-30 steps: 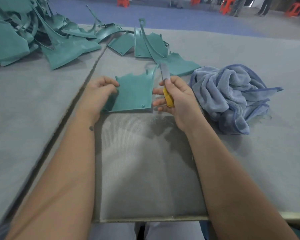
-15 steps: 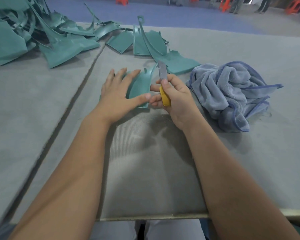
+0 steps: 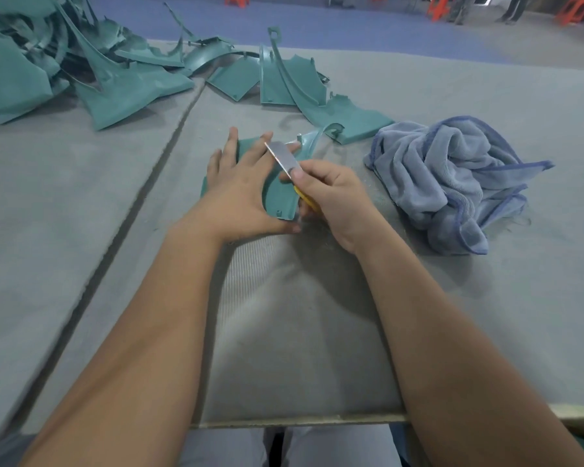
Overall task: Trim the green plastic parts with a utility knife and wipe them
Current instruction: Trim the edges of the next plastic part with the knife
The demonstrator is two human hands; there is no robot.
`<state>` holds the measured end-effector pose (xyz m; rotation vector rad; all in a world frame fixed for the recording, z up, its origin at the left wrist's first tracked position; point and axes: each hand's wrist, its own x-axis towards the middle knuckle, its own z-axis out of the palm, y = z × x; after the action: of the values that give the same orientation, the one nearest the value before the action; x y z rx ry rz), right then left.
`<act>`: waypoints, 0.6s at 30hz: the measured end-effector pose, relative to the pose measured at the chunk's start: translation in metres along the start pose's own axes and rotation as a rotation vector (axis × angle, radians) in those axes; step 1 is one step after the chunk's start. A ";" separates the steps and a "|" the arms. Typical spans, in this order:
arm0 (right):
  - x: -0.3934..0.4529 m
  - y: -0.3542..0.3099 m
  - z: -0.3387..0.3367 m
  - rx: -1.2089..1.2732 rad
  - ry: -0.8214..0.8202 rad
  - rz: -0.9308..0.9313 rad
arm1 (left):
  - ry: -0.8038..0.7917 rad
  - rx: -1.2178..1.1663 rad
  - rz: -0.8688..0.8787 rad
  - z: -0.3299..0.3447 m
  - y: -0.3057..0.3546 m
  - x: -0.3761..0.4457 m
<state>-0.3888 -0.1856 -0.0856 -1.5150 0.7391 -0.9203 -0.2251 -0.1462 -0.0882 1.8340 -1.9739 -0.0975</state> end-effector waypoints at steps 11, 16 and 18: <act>0.010 -0.003 -0.013 0.198 0.438 -0.130 | 0.260 -0.629 -0.315 0.005 0.011 0.001; 0.011 -0.002 -0.007 0.191 0.297 -0.134 | 0.083 -1.395 -0.507 0.006 0.033 0.011; 0.011 -0.002 0.000 0.128 0.266 -0.144 | 0.179 -1.499 -0.536 0.008 0.035 0.011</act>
<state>-0.3833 -0.1943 -0.0825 -1.3604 0.7510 -1.2709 -0.2608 -0.1551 -0.0809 1.1086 -0.6737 -1.1462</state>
